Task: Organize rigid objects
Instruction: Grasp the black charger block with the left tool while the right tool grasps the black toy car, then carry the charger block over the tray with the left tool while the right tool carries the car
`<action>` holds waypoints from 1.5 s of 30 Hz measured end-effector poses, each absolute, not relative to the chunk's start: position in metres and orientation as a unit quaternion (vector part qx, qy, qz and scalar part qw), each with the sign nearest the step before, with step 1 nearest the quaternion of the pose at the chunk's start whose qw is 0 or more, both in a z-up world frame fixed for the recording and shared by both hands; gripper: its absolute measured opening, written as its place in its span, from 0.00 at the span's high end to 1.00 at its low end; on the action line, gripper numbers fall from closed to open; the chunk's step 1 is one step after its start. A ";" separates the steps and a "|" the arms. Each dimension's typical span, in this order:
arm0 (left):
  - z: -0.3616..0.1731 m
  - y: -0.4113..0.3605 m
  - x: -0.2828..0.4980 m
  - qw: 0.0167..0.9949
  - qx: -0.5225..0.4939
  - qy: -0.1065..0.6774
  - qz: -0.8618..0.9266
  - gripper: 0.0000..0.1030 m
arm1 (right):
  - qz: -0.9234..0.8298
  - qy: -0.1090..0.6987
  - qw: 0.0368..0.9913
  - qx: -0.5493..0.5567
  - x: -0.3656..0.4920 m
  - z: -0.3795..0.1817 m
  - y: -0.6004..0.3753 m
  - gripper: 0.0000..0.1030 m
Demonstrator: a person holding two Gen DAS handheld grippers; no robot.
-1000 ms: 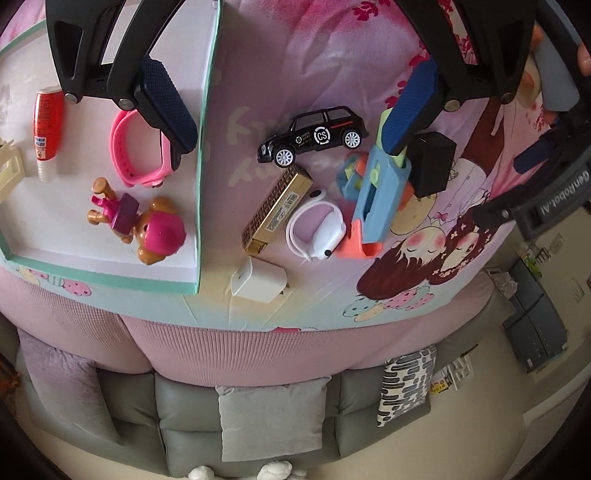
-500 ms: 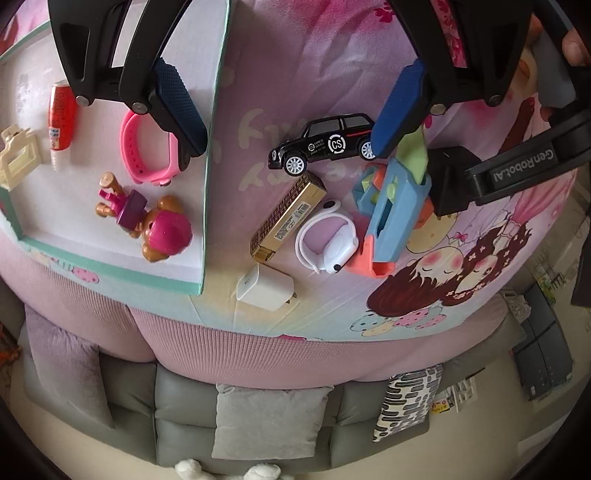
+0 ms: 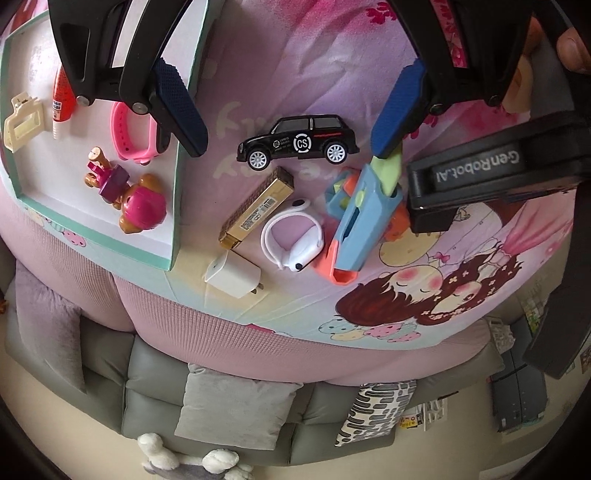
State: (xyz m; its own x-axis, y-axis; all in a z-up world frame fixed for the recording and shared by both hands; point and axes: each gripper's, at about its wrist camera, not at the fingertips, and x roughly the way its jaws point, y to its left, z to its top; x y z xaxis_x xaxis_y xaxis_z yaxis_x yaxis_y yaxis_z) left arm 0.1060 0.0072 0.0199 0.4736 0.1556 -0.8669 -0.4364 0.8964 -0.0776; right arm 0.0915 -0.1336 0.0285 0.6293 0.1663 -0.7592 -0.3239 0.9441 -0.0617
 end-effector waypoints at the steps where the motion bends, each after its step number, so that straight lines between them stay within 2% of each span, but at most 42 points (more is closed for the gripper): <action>1: 0.019 0.007 0.107 0.845 -0.144 0.484 0.175 0.02 | 0.137 0.411 0.896 -0.093 0.093 0.027 -0.134 0.11; 7: 0.010 0.004 0.112 0.840 -0.137 0.497 0.169 0.04 | 0.134 0.413 0.895 -0.098 0.099 0.020 -0.132 0.11; 16: 0.012 0.000 0.113 0.846 -0.129 0.491 0.162 0.18 | 0.144 0.415 0.893 -0.100 0.105 0.012 -0.125 0.12; 19: 0.013 0.003 0.112 0.847 -0.133 0.487 0.168 0.28 | 0.158 0.424 0.887 -0.089 0.105 0.011 -0.124 0.18; 21: 0.013 0.006 0.111 0.846 -0.142 0.485 0.171 0.31 | 0.162 0.427 0.886 -0.088 0.104 0.011 -0.124 0.24; 23: 0.014 0.009 0.109 0.846 -0.149 0.482 0.174 0.36 | 0.168 0.428 0.884 -0.081 0.103 0.012 -0.125 0.24; 30: 0.014 0.011 0.109 0.846 -0.152 0.480 0.174 0.40 | 0.170 0.427 0.884 -0.078 0.104 0.011 -0.122 0.24; 31: 0.014 0.011 0.109 0.847 -0.152 0.480 0.173 0.43 | 0.168 0.427 0.885 -0.077 0.104 0.011 -0.123 0.24; 32: 0.014 0.011 0.109 0.847 -0.153 0.479 0.170 0.53 | 0.166 0.427 0.885 -0.076 0.104 0.011 -0.123 0.24; 33: 0.015 0.011 0.109 0.849 -0.154 0.477 0.167 0.56 | 0.166 0.427 0.886 -0.074 0.104 0.012 -0.124 0.24; 45: 0.039 0.012 0.099 0.869 -0.176 0.437 0.150 0.56 | 0.155 0.401 0.901 -0.063 0.096 0.034 -0.136 0.24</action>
